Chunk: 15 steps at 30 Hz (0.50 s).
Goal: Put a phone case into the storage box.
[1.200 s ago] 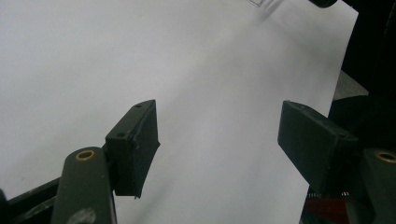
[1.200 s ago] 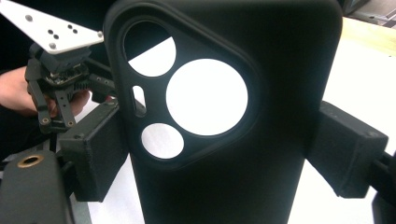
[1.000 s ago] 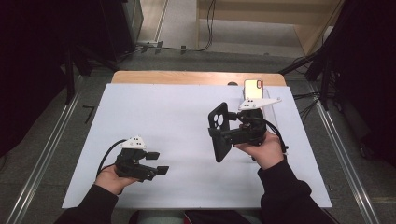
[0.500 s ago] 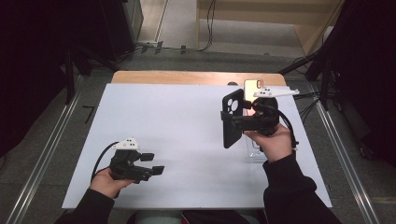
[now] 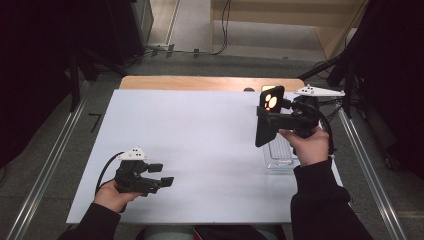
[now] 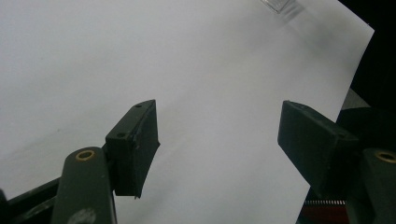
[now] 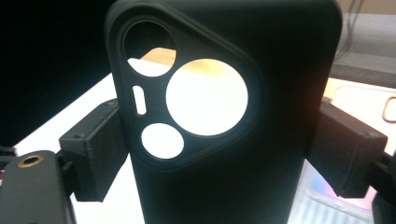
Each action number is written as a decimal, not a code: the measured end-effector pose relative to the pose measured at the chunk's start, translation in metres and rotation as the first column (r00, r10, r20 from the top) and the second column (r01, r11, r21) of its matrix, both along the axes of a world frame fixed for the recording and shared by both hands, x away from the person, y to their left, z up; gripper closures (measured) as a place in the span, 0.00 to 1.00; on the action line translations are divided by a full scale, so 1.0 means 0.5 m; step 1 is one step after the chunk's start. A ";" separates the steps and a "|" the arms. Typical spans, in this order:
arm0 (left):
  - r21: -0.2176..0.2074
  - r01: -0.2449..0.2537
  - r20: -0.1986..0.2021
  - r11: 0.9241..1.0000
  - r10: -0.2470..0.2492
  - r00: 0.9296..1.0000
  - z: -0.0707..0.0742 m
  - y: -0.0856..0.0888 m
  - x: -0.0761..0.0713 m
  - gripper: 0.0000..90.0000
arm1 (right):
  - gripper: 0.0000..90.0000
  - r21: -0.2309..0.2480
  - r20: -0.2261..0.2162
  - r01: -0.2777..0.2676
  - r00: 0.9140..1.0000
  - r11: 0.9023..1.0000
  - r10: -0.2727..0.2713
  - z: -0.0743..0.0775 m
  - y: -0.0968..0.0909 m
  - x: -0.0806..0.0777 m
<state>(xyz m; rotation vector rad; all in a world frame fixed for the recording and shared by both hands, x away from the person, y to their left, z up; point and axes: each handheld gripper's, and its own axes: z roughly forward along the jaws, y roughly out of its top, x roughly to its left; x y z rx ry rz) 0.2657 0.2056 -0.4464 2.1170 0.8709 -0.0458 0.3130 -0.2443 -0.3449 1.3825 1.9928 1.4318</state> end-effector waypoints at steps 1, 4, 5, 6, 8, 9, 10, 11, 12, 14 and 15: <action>0.000 0.000 0.000 1.000 0.000 1.000 0.000 0.000 0.000 0.33 | 0.13 0.001 -0.002 0.009 1.000 1.000 -0.009 -0.001 -0.004 0.001; -0.002 -0.001 0.001 1.000 0.001 1.000 0.000 0.000 0.000 0.33 | 0.13 0.005 -0.006 0.032 0.999 0.999 -0.032 -0.006 -0.017 0.006; -0.001 -0.001 0.003 1.000 0.001 1.000 0.000 0.000 0.000 0.33 | 0.13 0.005 -0.008 0.043 0.999 0.999 -0.043 -0.009 -0.022 0.009; -0.003 -0.003 0.003 1.000 0.003 1.000 0.000 0.000 0.000 0.33 | 0.13 0.003 -0.010 0.051 0.999 0.999 -0.051 -0.011 -0.025 0.010; -0.005 -0.003 0.003 1.000 0.003 1.000 0.000 0.001 0.000 0.33 | 0.13 0.003 -0.015 0.067 0.998 0.998 -0.067 -0.016 -0.033 0.015; -0.006 -0.003 0.003 1.000 0.003 1.000 0.000 0.001 0.000 0.33 | 0.13 0.007 -0.016 0.077 0.997 0.997 -0.076 -0.019 -0.037 0.017; -0.006 -0.002 0.002 1.000 0.002 1.000 0.001 0.001 0.000 0.33 | 0.13 0.003 -0.017 0.087 0.996 0.996 -0.087 -0.020 -0.041 0.020; -0.010 0.000 0.002 1.000 0.000 1.000 0.001 0.001 0.000 0.33 | 0.13 0.003 -0.011 0.097 0.995 0.995 -0.097 -0.021 -0.045 0.023; -0.010 0.000 0.002 1.000 0.000 1.000 0.002 0.000 -0.001 0.33 | 0.13 0.001 -0.009 0.105 0.994 0.995 -0.105 -0.022 -0.048 0.026; -0.008 0.004 0.006 1.000 -0.004 1.000 0.002 0.000 -0.001 0.33 | 0.13 -0.019 -0.006 0.128 0.992 0.992 -0.128 -0.025 -0.052 0.033; -0.011 0.006 0.005 1.000 -0.005 1.000 0.001 -0.001 -0.001 0.33 | 0.13 -0.025 -0.009 0.141 0.990 0.990 -0.141 -0.029 -0.055 0.038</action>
